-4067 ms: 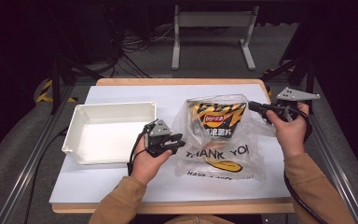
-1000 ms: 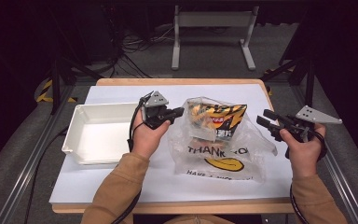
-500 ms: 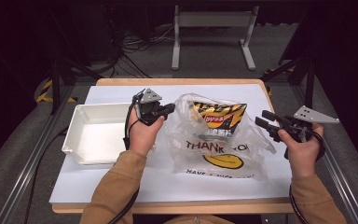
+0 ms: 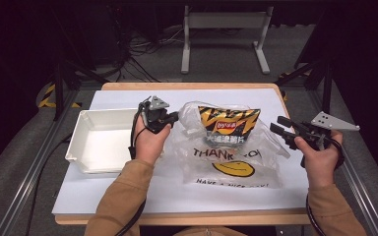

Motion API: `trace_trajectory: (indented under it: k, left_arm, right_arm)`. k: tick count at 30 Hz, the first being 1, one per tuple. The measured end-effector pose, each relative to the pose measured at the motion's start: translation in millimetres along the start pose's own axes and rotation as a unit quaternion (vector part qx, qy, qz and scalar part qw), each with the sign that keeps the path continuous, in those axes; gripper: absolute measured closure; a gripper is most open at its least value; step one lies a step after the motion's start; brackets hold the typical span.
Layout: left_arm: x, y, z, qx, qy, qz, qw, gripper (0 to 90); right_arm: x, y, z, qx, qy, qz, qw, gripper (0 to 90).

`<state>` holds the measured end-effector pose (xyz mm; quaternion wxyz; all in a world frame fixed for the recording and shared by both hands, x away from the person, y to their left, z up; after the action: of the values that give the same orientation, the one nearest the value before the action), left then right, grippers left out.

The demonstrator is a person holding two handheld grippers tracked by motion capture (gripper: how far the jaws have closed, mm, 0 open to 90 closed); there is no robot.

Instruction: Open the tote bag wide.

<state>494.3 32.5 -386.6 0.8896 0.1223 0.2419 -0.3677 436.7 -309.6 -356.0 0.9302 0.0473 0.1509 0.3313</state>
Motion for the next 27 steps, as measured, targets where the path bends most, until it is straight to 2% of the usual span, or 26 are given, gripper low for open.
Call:
trace_trajectory:
  k: [7, 14, 19, 21, 24, 27]
  left_arm:
    - [0.6, -16.3, -11.6, 0.028, 0.011, -0.007, 0.9995, 87.0]
    - [13.9, -26.0, -30.4, 0.039, 0.049, -0.016, 0.9979, 86.2]
    - [22.7, -35.7, -42.4, 0.061, 0.077, -0.020, 0.9949, 86.4]
    - [24.8, -37.2, -44.7, 0.063, 0.082, -0.023, 0.9944, 86.4]
    - [32.5, -41.0, -52.1, 0.064, 0.103, -0.030, 0.9921, 86.2]
    - [36.1, -42.2, -55.1, 0.058, 0.110, -0.034, 0.9916, 85.0]
  right_arm:
    - [-0.3, 0.6, -0.5, -0.001, 0.001, -0.001, 1.0000, 54.7]
    - [0.7, 2.7, -1.8, -0.003, 0.003, 0.002, 1.0000, 54.6]
    - [0.1, 1.0, -5.1, -0.001, 0.008, 0.001, 1.0000, 54.4]
    - [-2.3, 0.2, -4.8, 0.001, 0.006, 0.000, 1.0000, 54.3]
    - [-6.2, 0.6, -3.5, 0.002, 0.003, 0.001, 1.0000, 54.0]
    - [-10.6, 1.8, -2.1, 0.002, -0.001, 0.004, 1.0000, 53.5]
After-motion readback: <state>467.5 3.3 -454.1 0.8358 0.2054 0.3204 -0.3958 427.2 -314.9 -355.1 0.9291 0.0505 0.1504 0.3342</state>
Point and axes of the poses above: each handheld gripper's, and its own axes: x roughly forward along the jaws, z roughly out of its top, y roughly to its left, the point moved 8 cm from there along x, roughly forward along the jaws, and after that the axes turned 8 degrees about x, right-handed, at the moved point
